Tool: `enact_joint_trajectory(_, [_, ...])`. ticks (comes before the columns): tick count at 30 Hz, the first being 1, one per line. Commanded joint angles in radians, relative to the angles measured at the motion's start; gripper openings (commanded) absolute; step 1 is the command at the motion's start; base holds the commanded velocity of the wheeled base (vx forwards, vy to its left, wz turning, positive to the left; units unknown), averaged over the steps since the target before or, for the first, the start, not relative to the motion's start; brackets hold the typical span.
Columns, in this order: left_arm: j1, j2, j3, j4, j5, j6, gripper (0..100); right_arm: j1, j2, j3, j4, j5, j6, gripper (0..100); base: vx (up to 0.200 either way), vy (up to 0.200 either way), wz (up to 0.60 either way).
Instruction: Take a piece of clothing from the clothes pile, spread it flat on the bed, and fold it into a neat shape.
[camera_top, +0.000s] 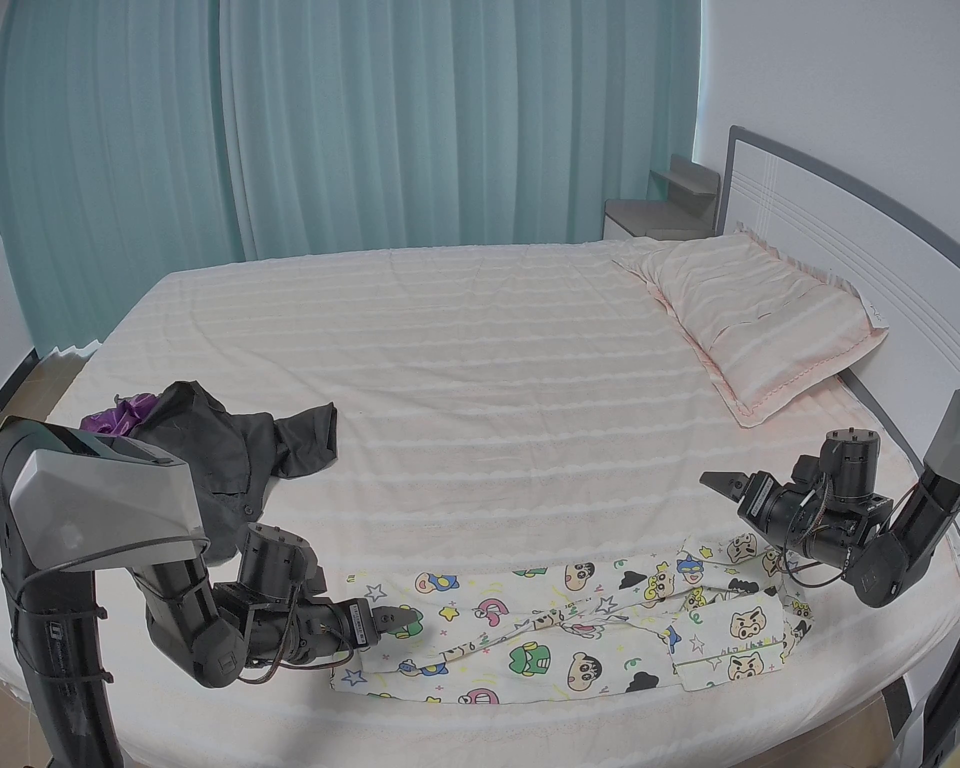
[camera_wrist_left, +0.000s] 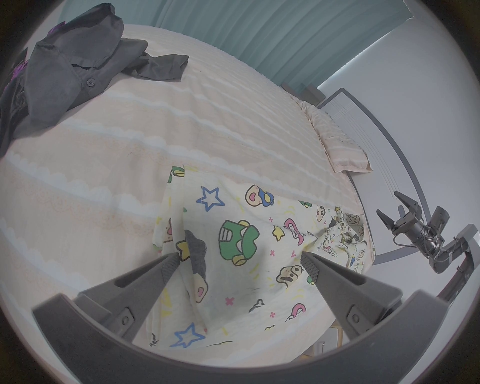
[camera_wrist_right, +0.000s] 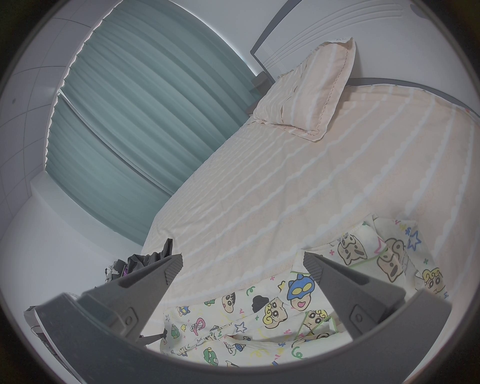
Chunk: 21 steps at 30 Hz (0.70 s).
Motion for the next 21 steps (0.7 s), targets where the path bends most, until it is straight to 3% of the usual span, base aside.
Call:
enact_joint_trajectory(1, [-0.001,0.008,0.003,0.000,0.000,0.002,100,0.001,0.002,0.000,0.000,0.000,0.000,100,0.000,0.000,0.00])
enact_joint_trajectory(21, [-0.001,0.021,0.005,-0.044,0.007,0.002,100,0.001,0.004,0.002,0.000,0.000,-0.001,100,0.000,0.000,0.00])
